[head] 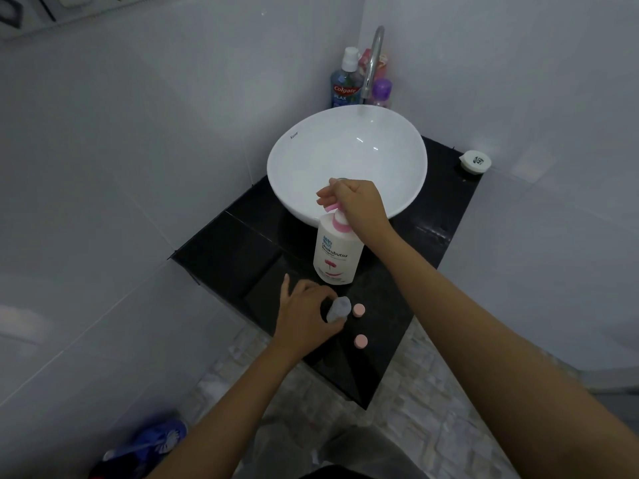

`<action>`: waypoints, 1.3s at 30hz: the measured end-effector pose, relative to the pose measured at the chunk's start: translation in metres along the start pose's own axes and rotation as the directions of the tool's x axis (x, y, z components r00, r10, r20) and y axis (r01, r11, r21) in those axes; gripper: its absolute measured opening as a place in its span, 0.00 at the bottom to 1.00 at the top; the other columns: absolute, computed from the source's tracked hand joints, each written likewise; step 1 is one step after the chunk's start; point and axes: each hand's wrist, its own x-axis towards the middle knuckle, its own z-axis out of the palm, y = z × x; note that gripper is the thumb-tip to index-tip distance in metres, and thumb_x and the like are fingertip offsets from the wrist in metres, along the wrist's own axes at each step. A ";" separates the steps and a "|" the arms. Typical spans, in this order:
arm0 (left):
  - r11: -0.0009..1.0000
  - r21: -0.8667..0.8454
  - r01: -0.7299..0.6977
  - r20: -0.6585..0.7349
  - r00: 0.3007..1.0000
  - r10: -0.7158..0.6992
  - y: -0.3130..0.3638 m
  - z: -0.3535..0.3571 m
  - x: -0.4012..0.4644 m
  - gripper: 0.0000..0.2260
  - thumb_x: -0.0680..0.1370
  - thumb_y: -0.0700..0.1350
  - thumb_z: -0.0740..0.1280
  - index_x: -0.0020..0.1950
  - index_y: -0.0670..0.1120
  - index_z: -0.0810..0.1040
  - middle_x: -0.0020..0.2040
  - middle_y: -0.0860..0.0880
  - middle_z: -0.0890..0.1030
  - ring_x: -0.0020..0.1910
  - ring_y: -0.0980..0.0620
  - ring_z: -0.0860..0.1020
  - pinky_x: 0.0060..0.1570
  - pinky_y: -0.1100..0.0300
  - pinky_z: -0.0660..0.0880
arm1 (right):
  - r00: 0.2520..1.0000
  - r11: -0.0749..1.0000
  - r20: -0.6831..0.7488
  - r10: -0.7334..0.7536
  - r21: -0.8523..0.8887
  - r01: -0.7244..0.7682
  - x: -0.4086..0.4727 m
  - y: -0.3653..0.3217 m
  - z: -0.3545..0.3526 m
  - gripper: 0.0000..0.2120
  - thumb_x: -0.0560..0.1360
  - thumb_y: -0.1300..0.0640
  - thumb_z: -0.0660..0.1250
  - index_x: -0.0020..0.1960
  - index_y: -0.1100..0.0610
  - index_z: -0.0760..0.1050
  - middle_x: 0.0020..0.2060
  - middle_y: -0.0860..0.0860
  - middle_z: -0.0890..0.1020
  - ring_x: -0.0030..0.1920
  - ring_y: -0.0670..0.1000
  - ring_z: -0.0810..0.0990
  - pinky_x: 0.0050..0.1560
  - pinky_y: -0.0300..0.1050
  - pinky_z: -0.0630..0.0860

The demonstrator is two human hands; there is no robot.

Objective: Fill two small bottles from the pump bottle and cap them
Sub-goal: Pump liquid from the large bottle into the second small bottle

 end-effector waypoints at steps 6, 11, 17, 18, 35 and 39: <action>0.834 -0.534 0.135 -0.062 0.978 -0.198 0.009 -0.045 0.010 0.12 0.70 0.48 0.73 0.49 0.52 0.75 0.46 0.62 0.78 0.49 0.68 0.76 0.51 0.67 0.72 | 1.000 1.000 -0.002 0.009 0.009 -0.009 -0.001 -0.001 0.001 0.16 0.79 0.57 0.59 0.38 0.59 0.82 0.33 0.53 0.84 0.39 0.52 0.83 0.58 0.53 0.78; 0.838 -0.543 0.048 -0.206 0.960 -0.188 0.013 -0.081 0.031 0.11 0.71 0.48 0.72 0.53 0.53 0.76 0.48 0.60 0.78 0.49 0.64 0.76 0.42 0.73 0.73 | 1.000 1.000 -0.008 0.009 0.018 -0.009 -0.003 -0.003 0.001 0.16 0.79 0.58 0.59 0.41 0.63 0.82 0.34 0.53 0.84 0.39 0.52 0.83 0.58 0.53 0.78; 0.862 -0.507 -0.014 -0.283 0.947 -0.151 0.015 -0.096 0.045 0.15 0.71 0.48 0.73 0.57 0.49 0.78 0.51 0.52 0.79 0.49 0.60 0.77 0.44 0.76 0.73 | 1.000 1.000 -0.022 0.015 0.002 -0.015 -0.004 -0.003 0.001 0.16 0.79 0.58 0.58 0.45 0.65 0.83 0.39 0.58 0.85 0.44 0.55 0.84 0.60 0.54 0.77; 0.865 -0.501 -0.017 -0.288 0.946 -0.148 0.016 -0.096 0.047 0.16 0.71 0.48 0.73 0.57 0.49 0.78 0.52 0.52 0.79 0.50 0.60 0.77 0.44 0.75 0.73 | 1.000 1.000 -0.021 0.016 0.005 -0.016 -0.004 -0.003 0.001 0.16 0.79 0.58 0.58 0.45 0.65 0.82 0.39 0.57 0.85 0.44 0.54 0.84 0.59 0.54 0.77; 0.838 -0.538 -0.089 -0.310 0.945 -0.099 0.019 -0.099 0.056 0.15 0.71 0.47 0.74 0.57 0.50 0.79 0.52 0.51 0.80 0.51 0.57 0.78 0.47 0.72 0.75 | 0.999 0.996 -0.005 0.032 0.085 -0.032 -0.003 -0.001 0.002 0.17 0.80 0.59 0.57 0.49 0.67 0.82 0.44 0.60 0.85 0.46 0.53 0.83 0.50 0.39 0.76; 0.831 -0.550 -0.085 -0.299 0.949 -0.101 0.018 -0.097 0.058 0.15 0.71 0.47 0.74 0.56 0.48 0.80 0.51 0.52 0.81 0.51 0.58 0.79 0.48 0.71 0.76 | 0.999 0.997 -0.003 0.044 0.066 -0.043 -0.003 0.005 0.003 0.18 0.80 0.58 0.56 0.49 0.64 0.83 0.45 0.56 0.86 0.48 0.51 0.82 0.46 0.39 0.76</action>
